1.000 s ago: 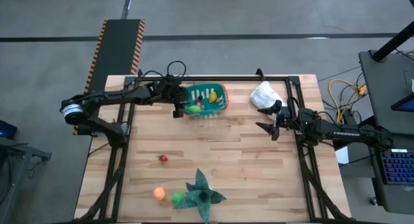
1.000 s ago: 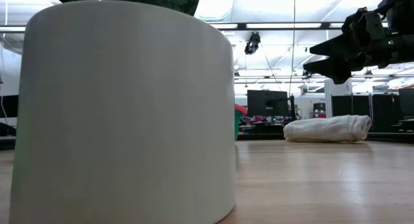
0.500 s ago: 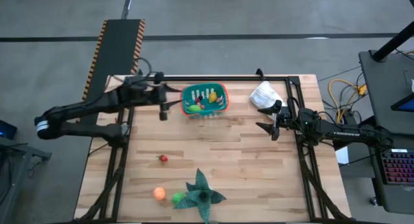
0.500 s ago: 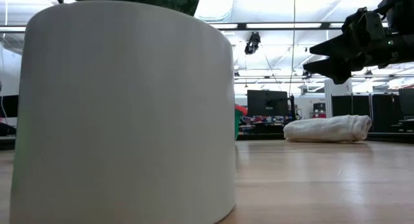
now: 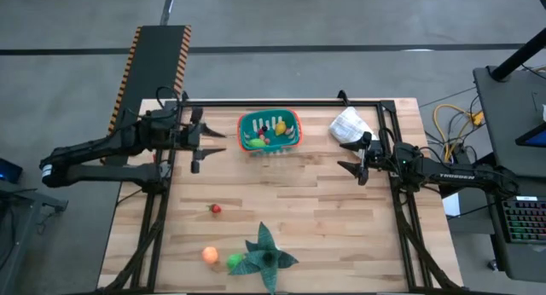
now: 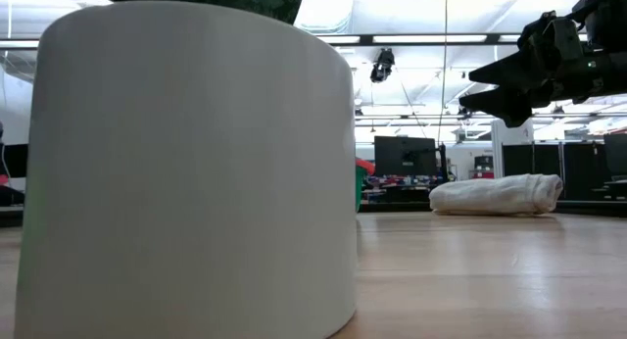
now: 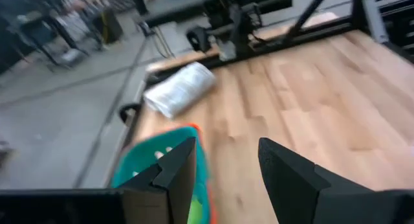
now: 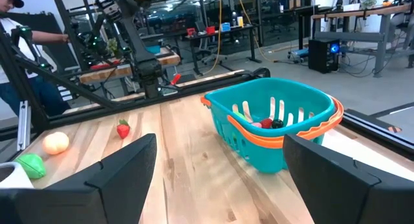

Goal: Pick and placing Produce into tupperware
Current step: Put the strawberry toy into the bin

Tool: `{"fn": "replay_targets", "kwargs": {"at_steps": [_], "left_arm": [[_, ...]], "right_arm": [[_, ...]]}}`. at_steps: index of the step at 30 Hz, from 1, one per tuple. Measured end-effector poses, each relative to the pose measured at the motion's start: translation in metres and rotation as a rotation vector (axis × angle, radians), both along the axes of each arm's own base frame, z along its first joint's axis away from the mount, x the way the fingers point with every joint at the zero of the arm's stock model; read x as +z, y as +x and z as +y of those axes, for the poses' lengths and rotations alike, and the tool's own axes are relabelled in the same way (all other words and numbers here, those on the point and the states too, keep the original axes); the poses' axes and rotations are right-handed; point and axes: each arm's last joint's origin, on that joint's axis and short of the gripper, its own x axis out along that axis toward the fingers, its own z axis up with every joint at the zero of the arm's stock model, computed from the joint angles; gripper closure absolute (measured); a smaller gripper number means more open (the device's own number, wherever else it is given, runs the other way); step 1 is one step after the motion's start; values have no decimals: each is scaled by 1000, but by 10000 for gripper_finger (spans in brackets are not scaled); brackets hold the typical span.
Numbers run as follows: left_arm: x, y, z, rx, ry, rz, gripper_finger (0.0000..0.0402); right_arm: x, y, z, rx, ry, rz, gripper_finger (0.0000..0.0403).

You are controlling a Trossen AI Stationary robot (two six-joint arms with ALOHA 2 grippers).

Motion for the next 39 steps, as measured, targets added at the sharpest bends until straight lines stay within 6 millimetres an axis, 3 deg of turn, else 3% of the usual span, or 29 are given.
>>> {"fn": "replay_targets", "kwargs": {"at_steps": [13, 29, 39], "left_arm": [[-20, -2, -22, -53, -259, 189, 249], [-51, 9, -32, 87, -484, 510, 249], [-81, 16, -44, 254, -558, 828, 249]], "right_arm": [[0, 0, 0, 0, 0, -1, 76], [0, 0, 0, 0, 0, -1, 76], [0, 0, 0, 0, 0, 0, 76]]}}
